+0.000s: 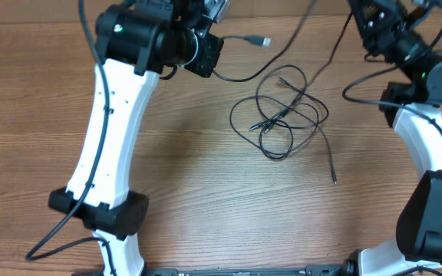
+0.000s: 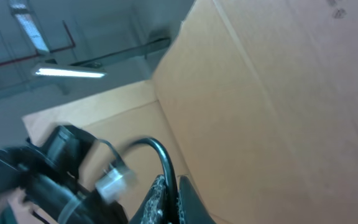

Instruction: Untangle cables

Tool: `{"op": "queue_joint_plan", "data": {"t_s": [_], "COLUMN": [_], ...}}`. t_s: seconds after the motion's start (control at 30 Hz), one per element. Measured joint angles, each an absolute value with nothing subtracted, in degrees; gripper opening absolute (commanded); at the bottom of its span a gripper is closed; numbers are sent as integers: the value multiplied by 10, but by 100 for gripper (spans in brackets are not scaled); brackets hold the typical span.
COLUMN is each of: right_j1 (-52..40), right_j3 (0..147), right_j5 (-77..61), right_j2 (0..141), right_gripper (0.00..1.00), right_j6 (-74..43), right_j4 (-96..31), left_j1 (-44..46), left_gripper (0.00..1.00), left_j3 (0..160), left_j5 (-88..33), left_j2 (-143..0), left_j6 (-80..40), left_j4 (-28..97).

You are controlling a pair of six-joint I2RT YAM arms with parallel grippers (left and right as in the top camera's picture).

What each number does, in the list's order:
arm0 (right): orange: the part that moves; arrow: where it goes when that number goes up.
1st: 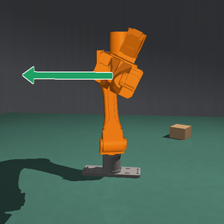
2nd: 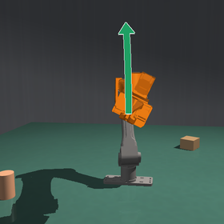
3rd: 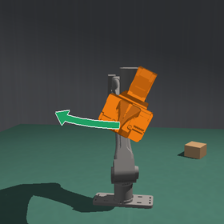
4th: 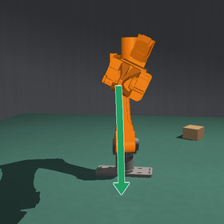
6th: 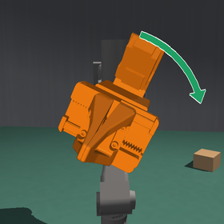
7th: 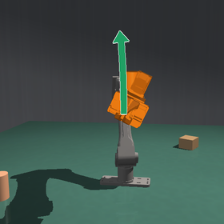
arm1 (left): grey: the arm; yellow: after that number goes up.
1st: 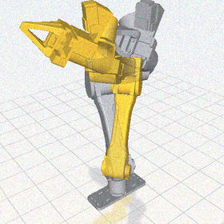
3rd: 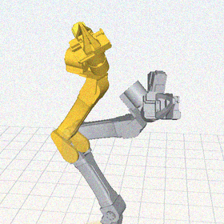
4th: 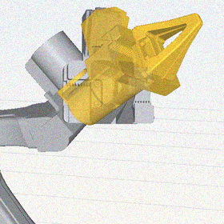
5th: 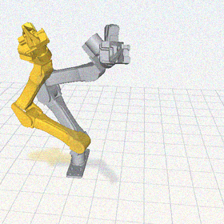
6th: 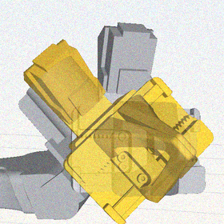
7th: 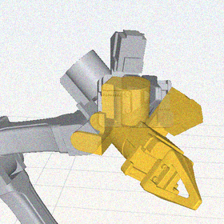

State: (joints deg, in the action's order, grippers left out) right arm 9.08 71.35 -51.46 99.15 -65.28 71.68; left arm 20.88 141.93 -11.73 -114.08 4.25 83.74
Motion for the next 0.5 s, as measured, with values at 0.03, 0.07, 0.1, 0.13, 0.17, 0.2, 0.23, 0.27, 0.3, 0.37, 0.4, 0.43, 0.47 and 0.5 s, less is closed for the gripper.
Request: {"op": "queue_joint_plan", "data": {"t_s": [0.03, 0.07, 0.1, 0.13, 0.17, 0.2, 0.23, 0.27, 0.3, 0.37, 0.4, 0.43, 0.47, 0.5], "right_j1": [91, 91, 91, 91, 91, 91, 91, 91, 91, 91, 91, 92, 93, 94], "right_j3": [730, 747, 761, 775, 791, 801, 814, 827, 840, 862, 870, 877, 884, 887], "right_j5": [-517, -517, -521, -522, -523, -524, -526, -525, -525, -525, -525, -525, -524, -524], "right_j2": [992, 992, 992, 992, 992, 992, 992, 992, 992, 992, 992, 992, 992, 992], "right_gripper": [4, 4, 4, 3, 4, 4, 4, 4, 4, 4, 4, 4, 4, 3], "right_j6": [-658, -663, -667, -670, -674, -676, -678, -679, -679, -680, -680, -681, -682, -682], "right_j4": [703, 693, 686, 679, 668, 662, 649, 637, 625, 602, 597, 592, 588, 588], "left_j1": [209, 209, 209, 209, 209, 209, 209, 209, 209, 209, 209, 209, 209, 209], "left_gripper": [4, 5, 6, 11, 17, 24, 36, 74, 100, 100, 100, 100, 100, 100], "left_j3": [1419, 1419, 1419, 1419, 1419, 1419, 1419, 1419, 1419, 1419, 1419, 1419, 1419, 1419], "left_j5": [-114, -110, -108, -106, -105, -105, -105, -105, -105, -104, -104, -104, -104, -104], "left_j2": [-1149, -1157, -1167, -1176, -1185, -1193, -1203, -1211, -1220, -1232, -1236, -1238, -1239, -1239], "left_j6": [43, 43, 43, 43, 43, 45, 45, 45, 46, 46, 45, 44, 41, 40], "left_j4": [841, 843, 845, 848, 851, 854, 859, 862, 863, 864, 865, 865, 866, 867]}}
